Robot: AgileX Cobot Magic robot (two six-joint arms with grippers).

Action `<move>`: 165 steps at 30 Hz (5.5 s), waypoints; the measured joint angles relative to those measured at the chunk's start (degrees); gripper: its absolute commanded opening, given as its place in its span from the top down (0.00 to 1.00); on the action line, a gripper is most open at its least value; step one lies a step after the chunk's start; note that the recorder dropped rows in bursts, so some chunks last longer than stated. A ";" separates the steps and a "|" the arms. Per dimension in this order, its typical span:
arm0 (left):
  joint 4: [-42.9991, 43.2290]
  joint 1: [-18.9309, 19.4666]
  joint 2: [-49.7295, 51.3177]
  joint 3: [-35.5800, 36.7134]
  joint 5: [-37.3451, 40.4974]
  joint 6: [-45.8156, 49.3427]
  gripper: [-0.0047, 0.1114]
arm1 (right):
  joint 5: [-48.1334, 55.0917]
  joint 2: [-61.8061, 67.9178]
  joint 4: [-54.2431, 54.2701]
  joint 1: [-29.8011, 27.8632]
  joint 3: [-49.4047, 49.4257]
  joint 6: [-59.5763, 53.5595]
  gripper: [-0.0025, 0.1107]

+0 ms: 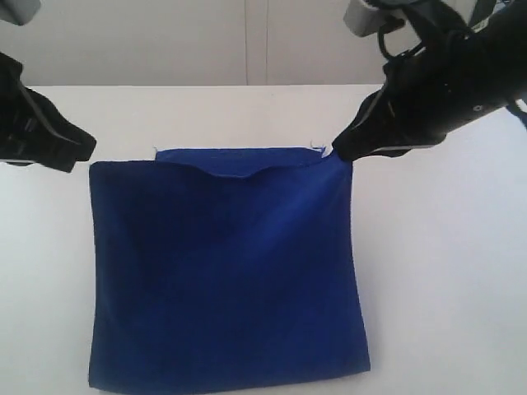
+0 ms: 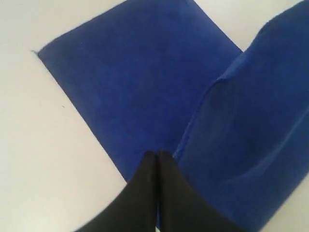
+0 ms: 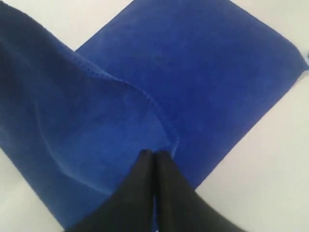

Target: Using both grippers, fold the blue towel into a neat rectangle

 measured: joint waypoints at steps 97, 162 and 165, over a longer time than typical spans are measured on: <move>3.47 6.90 51.20 -22.85 -33.64 0.38 0.63 | -31.85 39.80 0.23 -1.33 -20.64 6.80 0.85; 2.46 1.48 29.50 -8.60 4.43 -7.95 0.96 | -1.07 20.52 -3.93 1.65 -3.43 19.55 0.95; 2.36 -0.33 27.83 -5.83 3.10 -8.05 0.96 | -2.64 17.46 -3.93 1.65 0.21 20.77 0.96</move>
